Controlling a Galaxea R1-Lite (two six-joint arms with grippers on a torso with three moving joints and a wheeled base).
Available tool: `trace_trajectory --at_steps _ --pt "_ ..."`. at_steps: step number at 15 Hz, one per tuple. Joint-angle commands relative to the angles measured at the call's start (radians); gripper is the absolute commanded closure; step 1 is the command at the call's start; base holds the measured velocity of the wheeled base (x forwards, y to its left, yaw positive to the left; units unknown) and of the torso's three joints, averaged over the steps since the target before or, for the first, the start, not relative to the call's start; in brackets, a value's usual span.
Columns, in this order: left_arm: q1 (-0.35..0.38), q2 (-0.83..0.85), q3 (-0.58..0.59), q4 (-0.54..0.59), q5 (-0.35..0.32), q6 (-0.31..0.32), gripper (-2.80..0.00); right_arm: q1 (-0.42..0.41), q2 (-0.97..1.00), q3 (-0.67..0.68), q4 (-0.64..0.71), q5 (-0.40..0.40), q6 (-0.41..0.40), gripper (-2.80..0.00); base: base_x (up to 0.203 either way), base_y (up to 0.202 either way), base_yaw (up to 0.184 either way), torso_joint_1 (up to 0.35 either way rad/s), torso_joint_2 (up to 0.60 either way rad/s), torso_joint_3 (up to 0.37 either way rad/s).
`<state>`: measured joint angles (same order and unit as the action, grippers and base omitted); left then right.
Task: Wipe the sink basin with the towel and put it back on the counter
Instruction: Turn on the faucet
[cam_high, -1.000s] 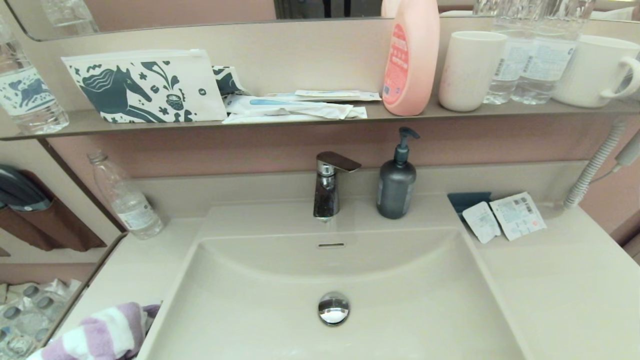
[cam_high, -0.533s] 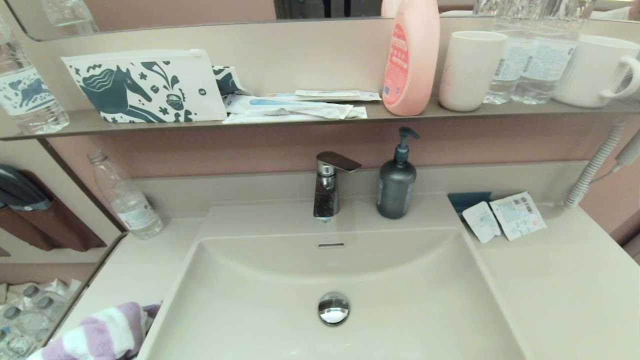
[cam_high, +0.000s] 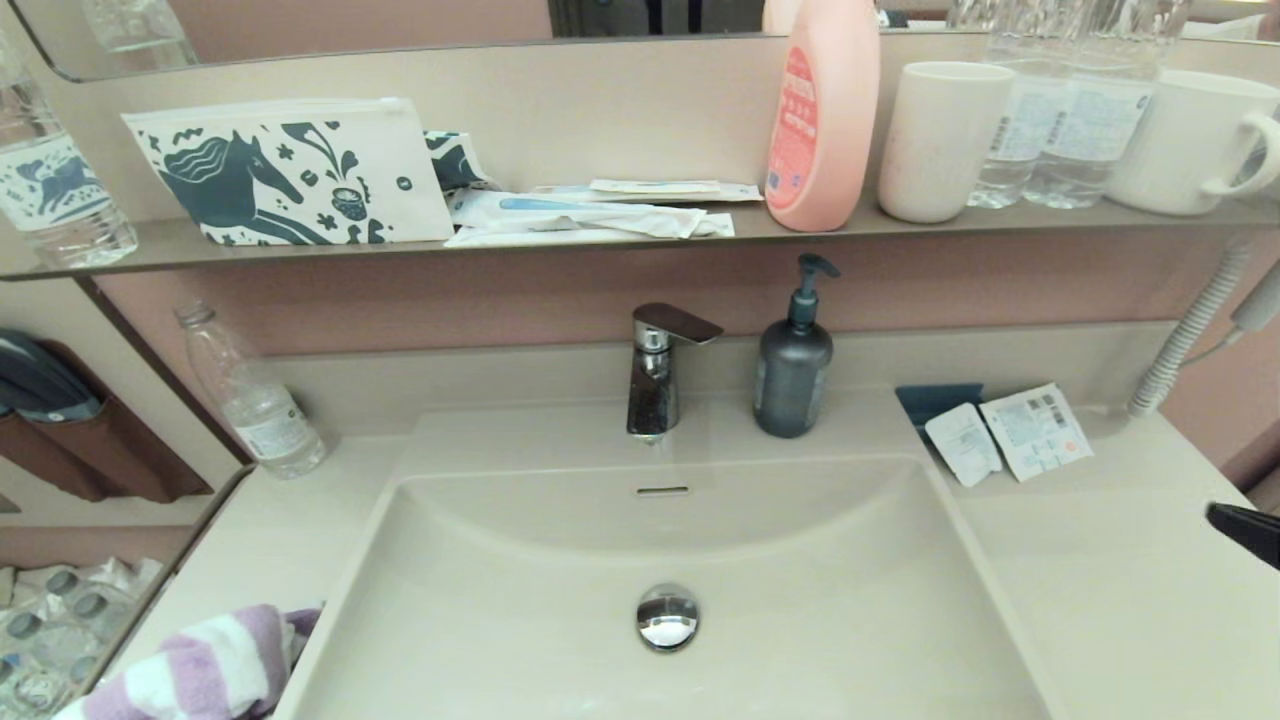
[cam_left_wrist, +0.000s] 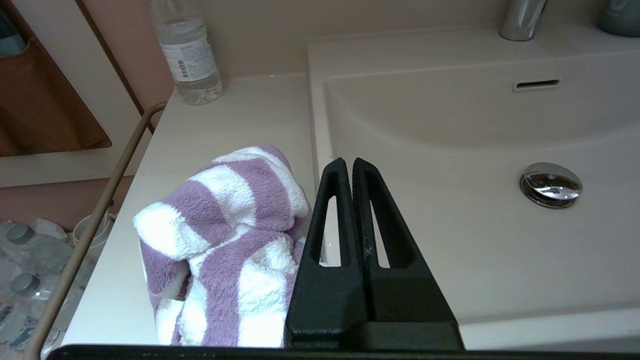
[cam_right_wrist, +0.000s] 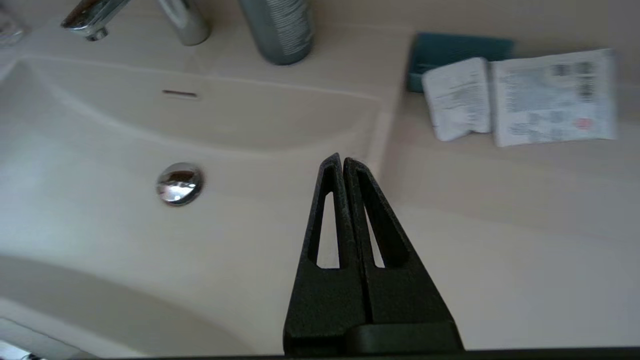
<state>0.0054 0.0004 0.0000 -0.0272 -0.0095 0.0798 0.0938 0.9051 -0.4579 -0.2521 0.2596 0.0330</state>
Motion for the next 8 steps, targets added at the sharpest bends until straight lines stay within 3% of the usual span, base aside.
trace_trajectory --at_steps 1,4,8 --pt "0.001 0.0 0.0 0.0 0.0 0.0 0.0 0.121 0.279 -0.044 -0.09 -0.025 0.011 0.0 0.0 0.0 0.0 0.0 0.0 0.0" --pt "0.001 0.001 0.0 0.0 0.0 0.0 0.0 0.319 0.47 -0.085 -0.269 -0.17 0.035 0.0 0.0 0.0 0.0 0.0 0.0 0.0" --pt "0.001 0.0 0.0 0.0 0.0 0.0 0.0 0.484 0.703 -0.203 -0.438 -0.346 0.057 0.0 0.0 0.0 0.0 0.0 0.0 0.0"
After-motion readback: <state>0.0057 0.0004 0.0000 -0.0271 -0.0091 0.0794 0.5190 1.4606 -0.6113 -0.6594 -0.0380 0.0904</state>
